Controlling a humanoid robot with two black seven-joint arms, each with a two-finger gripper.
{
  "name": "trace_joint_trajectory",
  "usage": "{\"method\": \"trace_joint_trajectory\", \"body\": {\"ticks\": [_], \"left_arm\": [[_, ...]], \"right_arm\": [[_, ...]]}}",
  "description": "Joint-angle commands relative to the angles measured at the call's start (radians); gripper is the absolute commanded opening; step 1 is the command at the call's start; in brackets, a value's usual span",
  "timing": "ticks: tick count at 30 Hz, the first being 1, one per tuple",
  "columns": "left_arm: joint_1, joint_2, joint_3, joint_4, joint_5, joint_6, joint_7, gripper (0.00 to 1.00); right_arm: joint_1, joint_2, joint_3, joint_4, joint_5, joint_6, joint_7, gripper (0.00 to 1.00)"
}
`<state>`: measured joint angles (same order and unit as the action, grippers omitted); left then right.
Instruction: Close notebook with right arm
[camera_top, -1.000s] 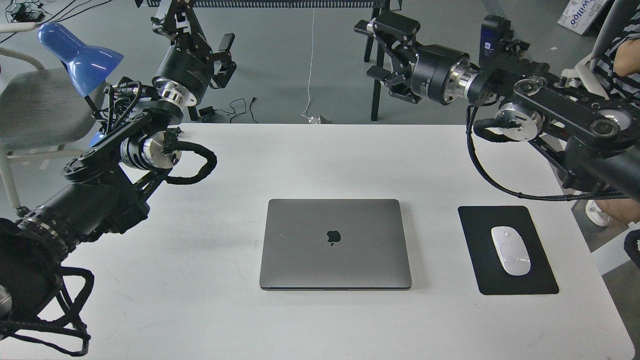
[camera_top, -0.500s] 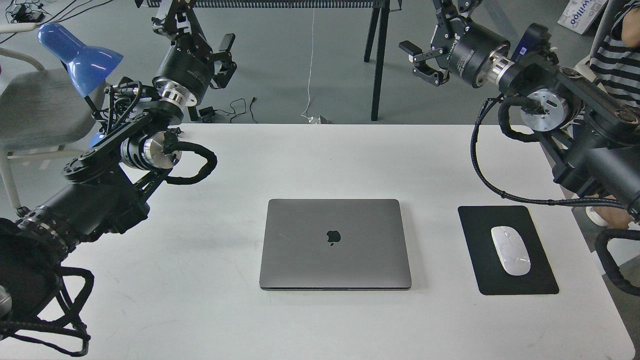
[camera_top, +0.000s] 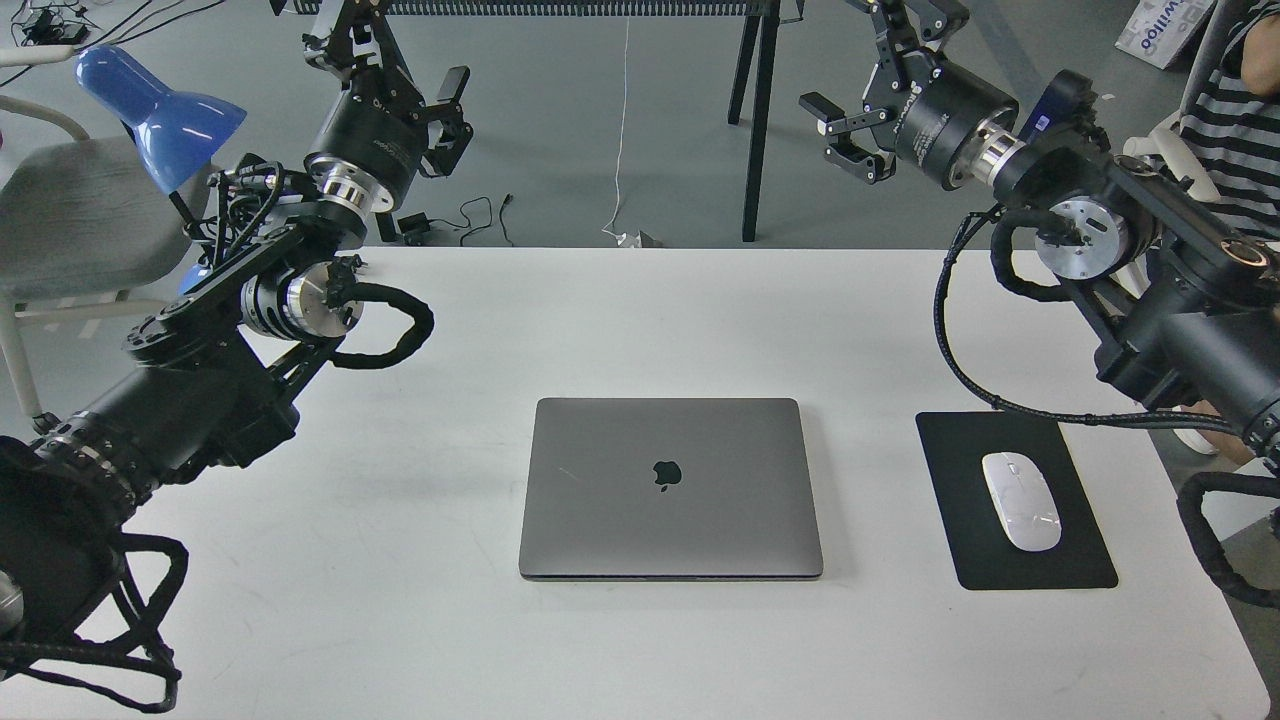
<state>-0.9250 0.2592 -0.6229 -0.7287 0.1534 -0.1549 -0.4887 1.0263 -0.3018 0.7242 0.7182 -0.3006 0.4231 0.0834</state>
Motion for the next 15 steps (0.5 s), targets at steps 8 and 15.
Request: {"method": "trace_joint_trajectory", "body": {"ticks": [8,15], "left_arm": [[0.000,0.000,-0.001,0.000,0.000,0.000,0.000,1.00],[0.000,0.000,0.000,0.000,0.000,0.000,0.000,1.00]], "right_arm": [[-0.074,0.055,0.156,0.003,0.001,-0.003,0.001,1.00],[-0.086,0.076,0.187,0.003,0.001,-0.015,0.001,1.00]]}}
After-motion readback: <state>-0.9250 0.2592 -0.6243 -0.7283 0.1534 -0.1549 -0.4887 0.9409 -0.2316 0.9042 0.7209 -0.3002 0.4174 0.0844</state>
